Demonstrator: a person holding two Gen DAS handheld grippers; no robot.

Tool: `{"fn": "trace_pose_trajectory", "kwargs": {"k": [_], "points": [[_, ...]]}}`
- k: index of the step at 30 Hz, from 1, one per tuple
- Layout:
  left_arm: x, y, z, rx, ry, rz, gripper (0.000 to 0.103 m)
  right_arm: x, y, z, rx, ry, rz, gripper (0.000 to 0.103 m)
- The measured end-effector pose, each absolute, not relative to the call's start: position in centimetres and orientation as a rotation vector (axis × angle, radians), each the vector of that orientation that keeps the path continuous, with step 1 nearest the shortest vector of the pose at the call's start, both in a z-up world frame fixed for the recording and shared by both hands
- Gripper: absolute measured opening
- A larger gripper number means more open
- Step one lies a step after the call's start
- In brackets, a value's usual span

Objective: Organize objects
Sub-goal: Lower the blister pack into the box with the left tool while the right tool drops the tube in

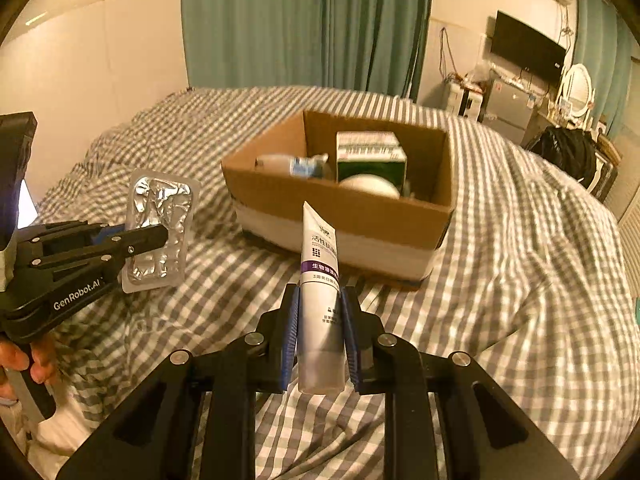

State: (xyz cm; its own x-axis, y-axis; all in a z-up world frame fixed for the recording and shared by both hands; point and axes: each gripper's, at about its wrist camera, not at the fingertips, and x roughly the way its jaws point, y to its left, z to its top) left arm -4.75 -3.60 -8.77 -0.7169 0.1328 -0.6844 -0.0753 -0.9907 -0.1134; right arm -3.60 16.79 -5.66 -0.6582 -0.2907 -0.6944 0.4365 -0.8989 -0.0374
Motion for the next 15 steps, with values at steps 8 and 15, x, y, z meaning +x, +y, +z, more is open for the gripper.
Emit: {"fn": "trace_pose_trajectory", "kwargs": {"k": [8, 15], "points": [[-6.3, -1.9, -4.3, -1.006, -0.094, 2.786, 0.009, -3.3, 18.0, -1.3, 0.871, 0.284, -2.606, 0.02], [-9.6, -0.3, -0.6, -0.916, -0.063, 2.788, 0.009, -5.9, 18.1, 1.6, 0.826, 0.26, -2.665, 0.02]]}}
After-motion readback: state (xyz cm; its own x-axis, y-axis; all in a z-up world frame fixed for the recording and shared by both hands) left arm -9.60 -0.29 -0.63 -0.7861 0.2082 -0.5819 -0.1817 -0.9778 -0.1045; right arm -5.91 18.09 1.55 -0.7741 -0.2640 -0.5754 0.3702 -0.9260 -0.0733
